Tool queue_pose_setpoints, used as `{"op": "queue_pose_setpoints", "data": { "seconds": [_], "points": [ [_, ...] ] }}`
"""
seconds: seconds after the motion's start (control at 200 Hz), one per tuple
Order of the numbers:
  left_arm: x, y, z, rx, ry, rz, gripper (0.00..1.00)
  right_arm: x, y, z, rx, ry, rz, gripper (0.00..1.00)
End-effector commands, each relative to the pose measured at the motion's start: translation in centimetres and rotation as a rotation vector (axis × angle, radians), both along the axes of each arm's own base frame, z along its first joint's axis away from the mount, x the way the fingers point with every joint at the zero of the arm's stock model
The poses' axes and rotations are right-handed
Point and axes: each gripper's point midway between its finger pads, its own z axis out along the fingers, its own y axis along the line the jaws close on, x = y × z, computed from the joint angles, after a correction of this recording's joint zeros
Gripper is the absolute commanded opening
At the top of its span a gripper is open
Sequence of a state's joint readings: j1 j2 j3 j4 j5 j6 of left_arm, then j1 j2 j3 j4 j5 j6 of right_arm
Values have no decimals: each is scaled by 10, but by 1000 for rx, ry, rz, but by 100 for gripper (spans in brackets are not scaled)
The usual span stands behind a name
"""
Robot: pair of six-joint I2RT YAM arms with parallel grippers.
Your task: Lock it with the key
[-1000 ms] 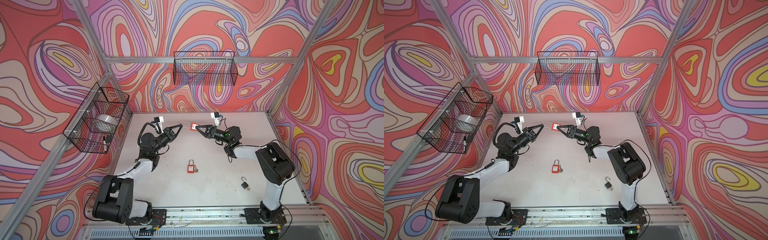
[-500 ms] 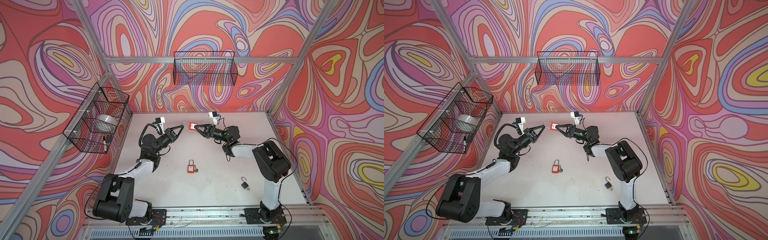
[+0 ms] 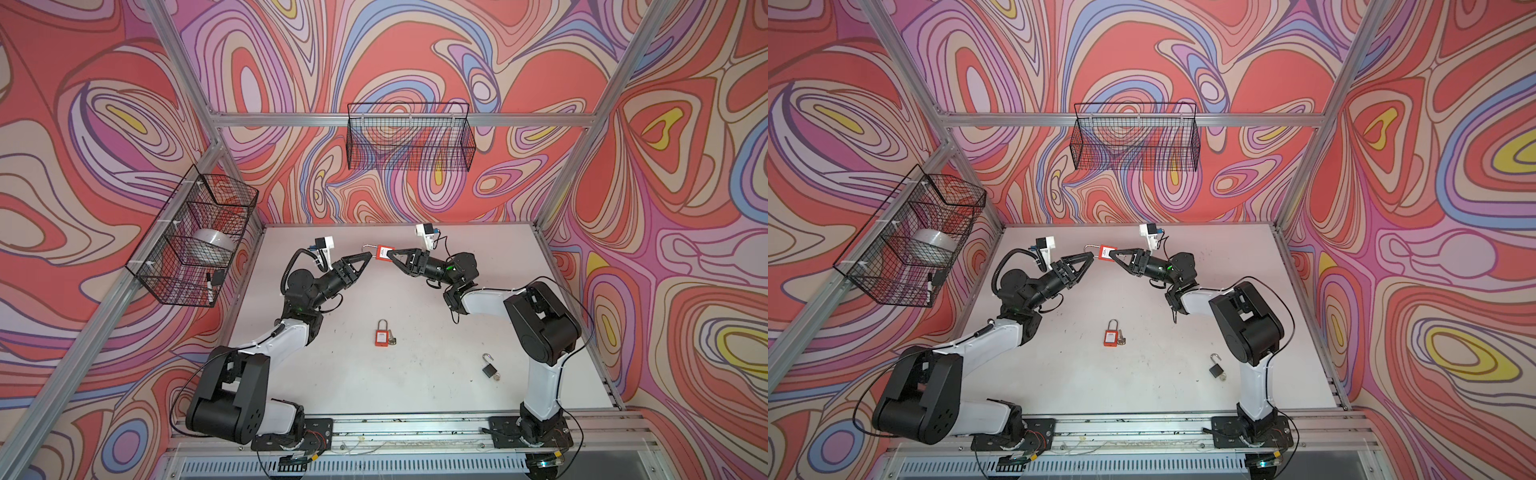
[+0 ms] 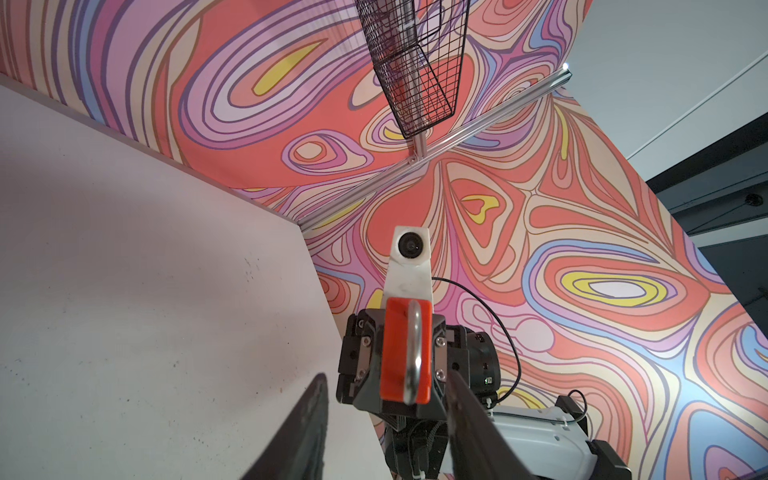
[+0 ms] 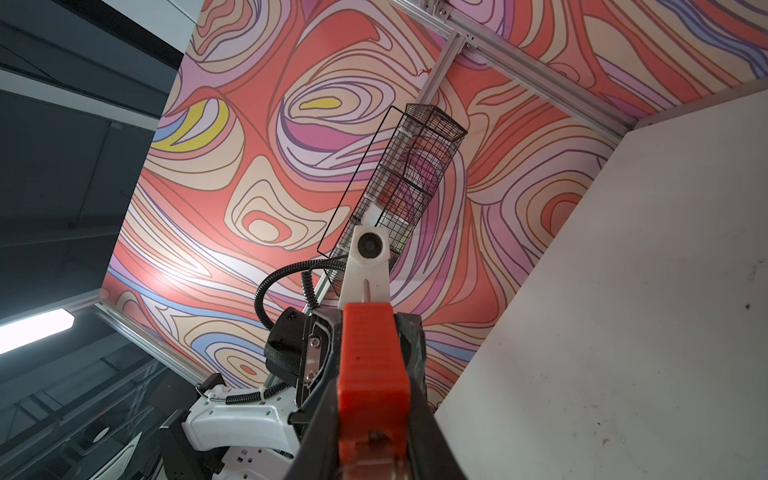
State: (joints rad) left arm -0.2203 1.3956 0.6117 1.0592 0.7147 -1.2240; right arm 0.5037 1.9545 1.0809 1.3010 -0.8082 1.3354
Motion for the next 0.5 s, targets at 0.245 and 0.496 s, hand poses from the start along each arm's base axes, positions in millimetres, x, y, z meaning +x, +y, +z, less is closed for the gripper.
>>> {"op": "queue_pose_setpoints", "data": {
  "seconds": [0.245,0.496],
  "points": [
    [-4,-24,8,-15,-51,-70,51,-5,6,0,-1,-23,-8,0],
    [1,-27,14,-29,-63,-63,48,-7,8,-7,-20,-16,-8,0]
  ]
}}
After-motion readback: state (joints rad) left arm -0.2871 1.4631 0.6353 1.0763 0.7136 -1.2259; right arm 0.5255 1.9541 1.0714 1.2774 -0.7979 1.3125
